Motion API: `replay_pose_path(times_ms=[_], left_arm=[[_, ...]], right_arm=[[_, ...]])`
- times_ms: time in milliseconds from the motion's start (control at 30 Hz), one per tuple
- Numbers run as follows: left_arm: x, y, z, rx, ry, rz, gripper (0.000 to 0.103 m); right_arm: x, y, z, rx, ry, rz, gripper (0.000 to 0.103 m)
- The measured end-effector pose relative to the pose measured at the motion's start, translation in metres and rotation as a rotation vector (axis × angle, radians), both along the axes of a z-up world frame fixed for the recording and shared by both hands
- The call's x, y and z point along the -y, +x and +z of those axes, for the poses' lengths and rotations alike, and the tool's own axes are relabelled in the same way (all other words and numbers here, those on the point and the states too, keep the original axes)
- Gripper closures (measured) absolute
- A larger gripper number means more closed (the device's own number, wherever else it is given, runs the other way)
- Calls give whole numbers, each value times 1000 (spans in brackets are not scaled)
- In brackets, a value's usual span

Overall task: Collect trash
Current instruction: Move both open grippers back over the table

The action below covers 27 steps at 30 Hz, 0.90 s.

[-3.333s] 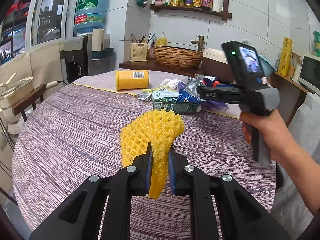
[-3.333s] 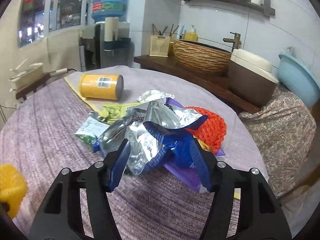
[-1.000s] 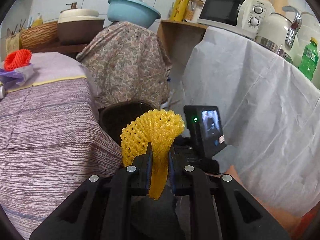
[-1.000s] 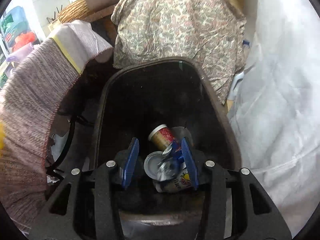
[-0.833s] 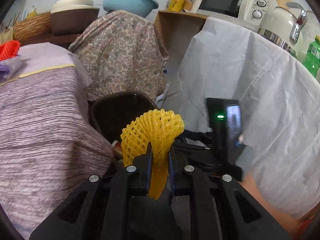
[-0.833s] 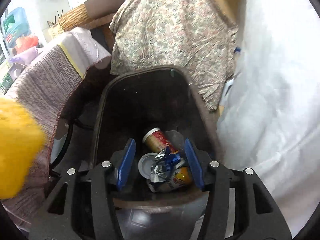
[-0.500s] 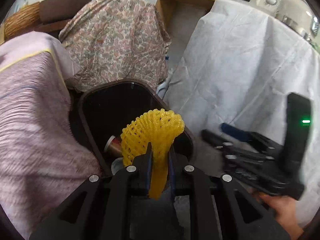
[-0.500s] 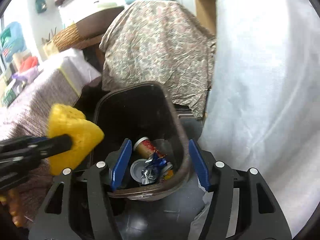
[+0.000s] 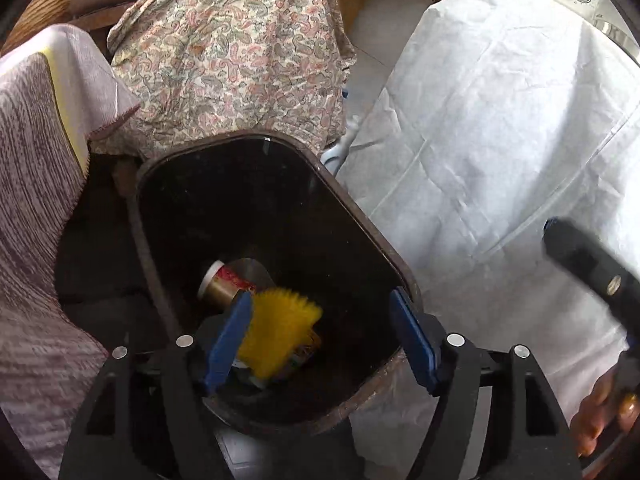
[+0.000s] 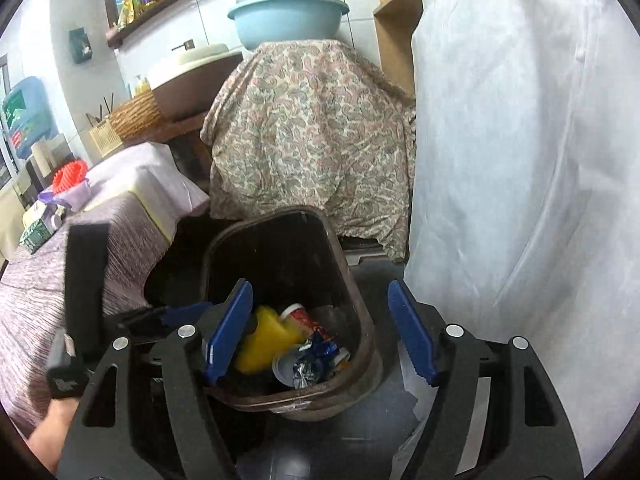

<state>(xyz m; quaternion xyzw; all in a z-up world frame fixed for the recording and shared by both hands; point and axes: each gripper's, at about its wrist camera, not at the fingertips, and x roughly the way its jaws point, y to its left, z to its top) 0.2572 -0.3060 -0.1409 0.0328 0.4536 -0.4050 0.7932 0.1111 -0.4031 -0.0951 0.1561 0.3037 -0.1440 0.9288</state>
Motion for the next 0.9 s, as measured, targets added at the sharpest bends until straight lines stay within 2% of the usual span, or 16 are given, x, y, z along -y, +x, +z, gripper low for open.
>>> replay_pose_path(times_ms=[167,233,500,633,667,900], left_arm=[[-5,-22,6,32,-16,-17,30],[-8,-33,12,42,-44,-28,24],[-37,-90,53,146,-133,-47,12],[-53,-111,76,196,-165,-56,10],[-61,-115,83,208,-177,-52,10],[-111,-129,117,298,-232,23,6]], right_arm=[[4,-5,17,51,-1,-13,29],[3,-5,24,67,-9,-4,27],[-6,2,42,102,-28,58,27],[-16,6,49,115,-32,104,23],[-19,8,51,118,-32,114,19],[-48,18,70,144,-65,185,16]])
